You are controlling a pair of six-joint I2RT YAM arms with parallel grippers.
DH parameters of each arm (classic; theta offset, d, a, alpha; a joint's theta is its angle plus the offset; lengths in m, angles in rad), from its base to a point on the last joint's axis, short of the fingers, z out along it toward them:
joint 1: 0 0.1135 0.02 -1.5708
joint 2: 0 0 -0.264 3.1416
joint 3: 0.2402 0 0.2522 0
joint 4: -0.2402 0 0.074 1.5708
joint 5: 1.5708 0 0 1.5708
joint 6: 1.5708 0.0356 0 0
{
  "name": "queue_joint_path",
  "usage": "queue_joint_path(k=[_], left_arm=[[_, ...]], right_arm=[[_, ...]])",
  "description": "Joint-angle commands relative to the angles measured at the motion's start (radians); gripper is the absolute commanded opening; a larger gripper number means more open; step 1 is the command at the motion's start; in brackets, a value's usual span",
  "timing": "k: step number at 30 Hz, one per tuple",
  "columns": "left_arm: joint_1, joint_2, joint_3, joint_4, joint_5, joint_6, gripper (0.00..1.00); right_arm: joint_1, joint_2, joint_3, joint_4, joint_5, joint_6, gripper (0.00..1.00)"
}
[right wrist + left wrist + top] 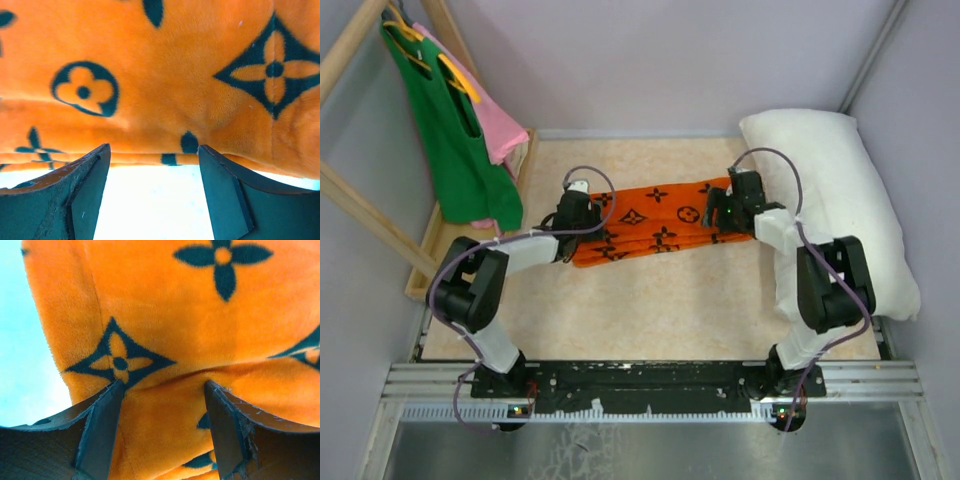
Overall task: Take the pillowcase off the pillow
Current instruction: Fold the pillowcase at the center of the board.
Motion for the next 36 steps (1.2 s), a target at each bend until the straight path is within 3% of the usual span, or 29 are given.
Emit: queue_joint_path(k=[1,3,8,13,15,19,25,28,31,36], left_arm=[[0.012,0.019,0.147,-0.215,-0.076,0.006,0.73],[0.011,-0.008,0.182,-0.225,-0.024,0.011,0.75],[0.080,-0.056,0.159,-0.153,0.332,-0.058,0.80],[0.145,-0.024,0.077,-0.134,0.428,-0.118,0.77],[0.189,-0.034,0.016,-0.101,0.505,-0.152,0.76],[0.282,-0.114,-0.100,0.010,0.658,-0.175,0.76],[0.421,-0.248,-0.104,-0.040,0.750,-0.223,0.85],[0.514,-0.273,-0.118,-0.019,0.848,-0.276,0.88],[0.575,-0.280,-0.101,-0.073,0.884,-0.245,0.97],[0.627,-0.243,-0.047,-0.243,0.868,-0.146,0.98]], right_arm=[[-0.003,-0.134,0.118,-0.008,-0.003,0.036,0.71],[-0.023,-0.144,0.140,-0.003,-0.020,0.067,0.69],[-0.099,-0.115,0.029,0.117,-0.099,0.156,0.42],[-0.187,-0.033,-0.172,0.315,-0.233,0.247,0.10],[-0.184,-0.002,-0.220,0.362,-0.263,0.255,0.07],[-0.181,0.010,-0.250,0.372,-0.272,0.240,0.07],[-0.177,-0.092,-0.269,0.402,-0.282,0.276,0.11],[-0.148,-0.139,-0.249,0.408,-0.308,0.276,0.21],[-0.103,-0.173,-0.195,0.356,-0.313,0.239,0.31],[-0.060,-0.208,-0.158,0.320,-0.359,0.210,0.59]])
